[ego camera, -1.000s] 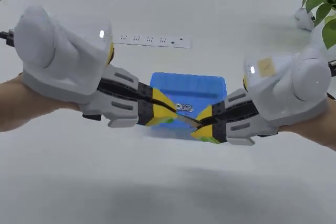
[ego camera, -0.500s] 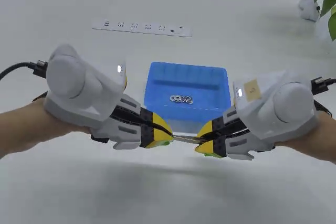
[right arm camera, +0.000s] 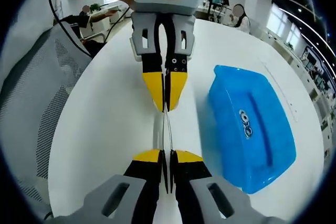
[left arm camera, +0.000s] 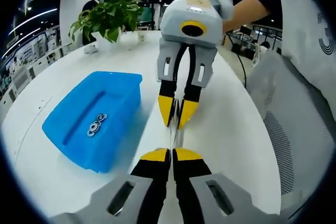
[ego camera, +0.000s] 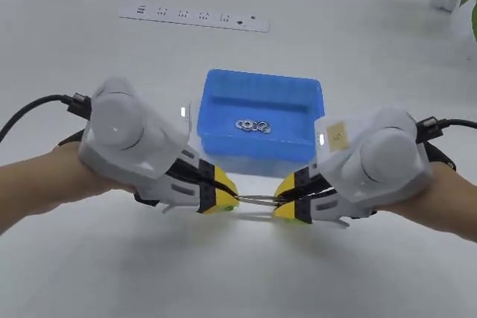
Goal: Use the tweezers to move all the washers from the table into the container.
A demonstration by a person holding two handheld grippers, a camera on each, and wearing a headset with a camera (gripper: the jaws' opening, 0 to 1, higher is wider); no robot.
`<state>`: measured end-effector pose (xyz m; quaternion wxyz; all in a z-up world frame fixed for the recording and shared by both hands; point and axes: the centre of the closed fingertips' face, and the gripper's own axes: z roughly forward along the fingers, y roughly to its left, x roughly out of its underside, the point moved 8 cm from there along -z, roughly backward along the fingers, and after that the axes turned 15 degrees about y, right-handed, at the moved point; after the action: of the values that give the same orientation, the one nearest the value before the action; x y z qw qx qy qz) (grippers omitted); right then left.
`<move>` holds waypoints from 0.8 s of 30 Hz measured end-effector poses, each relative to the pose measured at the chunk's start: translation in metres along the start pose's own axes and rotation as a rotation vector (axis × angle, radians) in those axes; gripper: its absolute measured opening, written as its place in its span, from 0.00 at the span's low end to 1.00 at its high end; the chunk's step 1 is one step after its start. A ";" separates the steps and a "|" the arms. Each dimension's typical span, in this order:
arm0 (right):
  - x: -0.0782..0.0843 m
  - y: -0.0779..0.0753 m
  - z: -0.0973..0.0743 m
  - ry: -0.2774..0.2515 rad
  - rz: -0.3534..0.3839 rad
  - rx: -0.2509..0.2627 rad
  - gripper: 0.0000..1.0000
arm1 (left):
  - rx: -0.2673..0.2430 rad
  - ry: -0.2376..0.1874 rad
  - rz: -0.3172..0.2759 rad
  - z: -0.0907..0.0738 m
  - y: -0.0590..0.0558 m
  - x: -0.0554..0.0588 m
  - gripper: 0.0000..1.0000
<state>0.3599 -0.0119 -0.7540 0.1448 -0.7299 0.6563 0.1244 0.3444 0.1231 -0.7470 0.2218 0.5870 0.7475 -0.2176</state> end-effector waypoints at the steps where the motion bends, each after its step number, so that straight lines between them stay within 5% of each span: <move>1: 0.000 -0.001 0.001 0.001 0.004 0.001 0.09 | -0.003 0.007 -0.004 0.001 0.001 0.000 0.06; 10: -0.004 0.002 0.000 0.014 -0.002 -0.003 0.11 | 0.011 0.073 0.016 0.008 -0.004 0.005 0.06; 24: -0.003 0.004 -0.001 0.026 0.037 0.036 0.14 | 0.004 0.082 -0.006 0.008 -0.001 0.005 0.06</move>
<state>0.3560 -0.0101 -0.7517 0.1471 -0.7166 0.6736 0.1054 0.3436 0.1219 -0.7561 0.1891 0.5936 0.7573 -0.1957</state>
